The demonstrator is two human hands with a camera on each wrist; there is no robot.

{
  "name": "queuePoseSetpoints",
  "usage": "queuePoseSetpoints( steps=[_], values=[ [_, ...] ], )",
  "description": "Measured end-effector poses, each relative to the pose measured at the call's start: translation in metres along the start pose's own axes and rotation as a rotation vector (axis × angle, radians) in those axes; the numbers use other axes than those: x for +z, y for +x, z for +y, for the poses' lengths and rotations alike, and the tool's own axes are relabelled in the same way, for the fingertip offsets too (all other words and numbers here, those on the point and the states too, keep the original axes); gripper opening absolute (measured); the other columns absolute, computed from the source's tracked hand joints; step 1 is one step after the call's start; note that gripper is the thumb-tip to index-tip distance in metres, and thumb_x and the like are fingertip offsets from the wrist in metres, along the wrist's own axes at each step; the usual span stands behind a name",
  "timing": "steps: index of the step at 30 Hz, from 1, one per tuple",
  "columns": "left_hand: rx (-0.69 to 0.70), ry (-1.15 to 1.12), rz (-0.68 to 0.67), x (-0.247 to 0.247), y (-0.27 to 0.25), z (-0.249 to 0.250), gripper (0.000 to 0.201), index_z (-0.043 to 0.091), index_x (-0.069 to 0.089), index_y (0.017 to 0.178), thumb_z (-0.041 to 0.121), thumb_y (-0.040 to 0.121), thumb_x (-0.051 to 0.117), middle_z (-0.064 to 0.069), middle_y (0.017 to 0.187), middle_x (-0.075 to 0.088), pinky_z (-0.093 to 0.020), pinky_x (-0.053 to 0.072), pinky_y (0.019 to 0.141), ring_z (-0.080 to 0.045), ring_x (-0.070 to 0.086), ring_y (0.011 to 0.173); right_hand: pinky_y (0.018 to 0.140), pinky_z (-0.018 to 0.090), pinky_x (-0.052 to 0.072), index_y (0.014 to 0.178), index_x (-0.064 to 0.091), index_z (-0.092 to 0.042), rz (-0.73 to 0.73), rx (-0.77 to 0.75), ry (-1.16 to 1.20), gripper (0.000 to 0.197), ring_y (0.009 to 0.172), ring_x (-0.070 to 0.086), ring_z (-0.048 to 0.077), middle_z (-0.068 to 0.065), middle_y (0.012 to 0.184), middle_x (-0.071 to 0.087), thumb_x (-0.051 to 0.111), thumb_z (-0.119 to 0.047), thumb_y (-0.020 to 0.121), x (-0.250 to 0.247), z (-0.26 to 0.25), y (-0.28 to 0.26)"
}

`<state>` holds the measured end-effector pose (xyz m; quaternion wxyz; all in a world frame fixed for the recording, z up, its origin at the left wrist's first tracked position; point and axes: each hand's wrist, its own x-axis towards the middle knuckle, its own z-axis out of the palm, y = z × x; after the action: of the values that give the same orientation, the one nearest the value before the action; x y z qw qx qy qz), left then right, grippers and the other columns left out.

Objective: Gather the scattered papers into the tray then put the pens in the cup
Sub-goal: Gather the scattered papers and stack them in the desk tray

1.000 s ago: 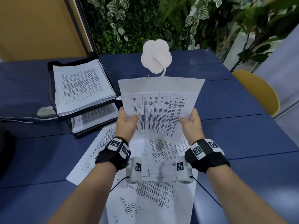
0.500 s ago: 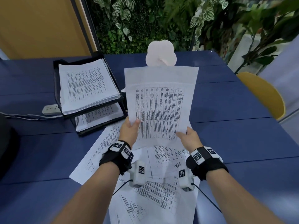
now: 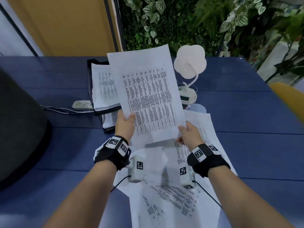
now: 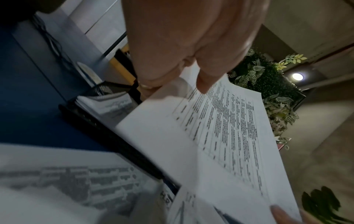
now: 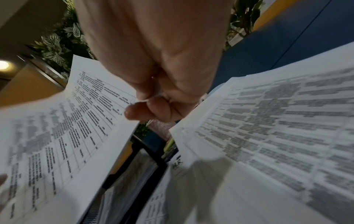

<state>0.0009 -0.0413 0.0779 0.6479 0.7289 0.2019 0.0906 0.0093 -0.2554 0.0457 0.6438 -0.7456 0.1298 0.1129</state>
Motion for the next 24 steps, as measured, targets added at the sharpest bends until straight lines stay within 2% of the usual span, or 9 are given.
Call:
queuePoseSetpoints(
  steps=[2,5,9,12,13,15,18,21,24],
  values=[
    [0.025,0.057,-0.010,-0.013,0.001,0.004,0.021,0.020,0.041,0.118,0.016,0.098,0.047,0.011,0.101,0.055,-0.026,0.039,0.083,-0.001,0.052,0.086,0.044,0.023,0.036,0.112,0.055,-0.010,-0.006,-0.014,0.002,0.020,0.039,0.050,0.010,0.006,0.068,0.055,0.040,-0.012,0.099,0.015,-0.009,0.003],
    [0.026,0.166,-0.036,-0.034,0.001,0.006,0.032,0.014,0.040,0.127,0.012,0.095,0.048,0.002,0.110,0.054,-0.026,0.041,0.076,-0.014,0.054,0.091,0.046,0.024,0.036,0.106,0.056,-0.005,-0.010,-0.051,-0.011,0.020,0.044,0.050,0.014,0.011,0.059,0.052,0.040,-0.012,0.095,0.036,-0.021,0.009],
    [-0.058,0.238,-0.105,-0.059,0.012,0.000,0.039,0.015,0.036,0.130,0.005,0.093,0.045,0.000,0.110,0.052,-0.026,0.051,0.062,-0.012,0.055,0.081,0.045,0.023,0.037,0.104,0.055,-0.008,-0.020,-0.063,-0.021,0.020,0.046,0.048,0.017,0.013,0.058,0.051,0.038,-0.011,0.095,0.062,-0.036,0.019],
    [-0.018,0.275,-0.035,-0.077,0.027,0.000,0.048,0.015,0.034,0.134,0.006,0.090,0.052,-0.005,0.116,0.056,-0.023,0.054,0.054,-0.020,0.059,0.087,0.041,0.021,0.035,0.101,0.053,-0.009,-0.029,-0.066,0.002,0.020,0.041,0.048,0.014,0.013,0.060,0.051,0.035,-0.005,0.095,0.082,-0.049,0.027],
    [0.002,0.278,0.009,-0.082,0.033,0.001,0.053,0.017,0.032,0.136,0.006,0.089,0.055,-0.007,0.112,0.059,-0.025,0.055,0.055,-0.021,0.060,0.084,0.041,0.021,0.035,0.101,0.052,-0.009,-0.028,-0.066,0.008,0.021,0.040,0.049,0.013,0.013,0.061,0.052,0.034,-0.003,0.094,0.087,-0.053,0.031],
    [0.054,0.308,0.068,-0.091,0.046,0.004,0.057,0.022,0.033,0.136,0.006,0.088,0.058,-0.009,0.106,0.061,-0.035,0.058,0.070,-0.025,0.063,0.083,0.041,0.021,0.035,0.107,0.051,-0.006,-0.028,-0.063,0.000,0.025,0.037,0.051,0.011,0.015,0.064,0.055,0.031,-0.002,0.093,0.098,-0.060,0.040],
    [0.137,0.436,0.063,-0.102,0.068,0.010,0.041,0.015,0.050,0.128,0.006,0.088,0.058,-0.011,0.119,0.058,-0.038,0.050,0.093,-0.024,0.059,0.100,0.040,0.021,0.040,0.116,0.051,-0.005,-0.018,-0.063,0.005,0.032,0.040,0.055,0.010,0.015,0.076,0.061,0.029,-0.001,0.093,0.113,-0.072,0.055],
    [0.195,0.572,0.049,-0.110,0.089,0.017,0.037,0.010,0.054,0.128,0.006,0.091,0.055,-0.009,0.125,0.057,-0.027,0.043,0.094,-0.016,0.052,0.094,0.041,0.021,0.043,0.114,0.054,-0.009,-0.010,-0.091,0.019,0.032,0.044,0.059,0.010,0.013,0.087,0.064,0.030,-0.002,0.094,0.124,-0.085,0.070],
    [0.238,0.674,0.074,-0.116,0.106,0.023,0.040,0.013,0.053,0.132,0.011,0.092,0.054,-0.010,0.127,0.056,-0.037,0.041,0.100,-0.022,0.052,0.106,0.044,0.024,0.042,0.108,0.060,-0.007,0.051,-0.157,-0.084,0.026,0.048,0.057,0.015,0.009,0.072,0.064,0.039,-0.004,0.093,0.132,-0.098,0.082]
  ],
)
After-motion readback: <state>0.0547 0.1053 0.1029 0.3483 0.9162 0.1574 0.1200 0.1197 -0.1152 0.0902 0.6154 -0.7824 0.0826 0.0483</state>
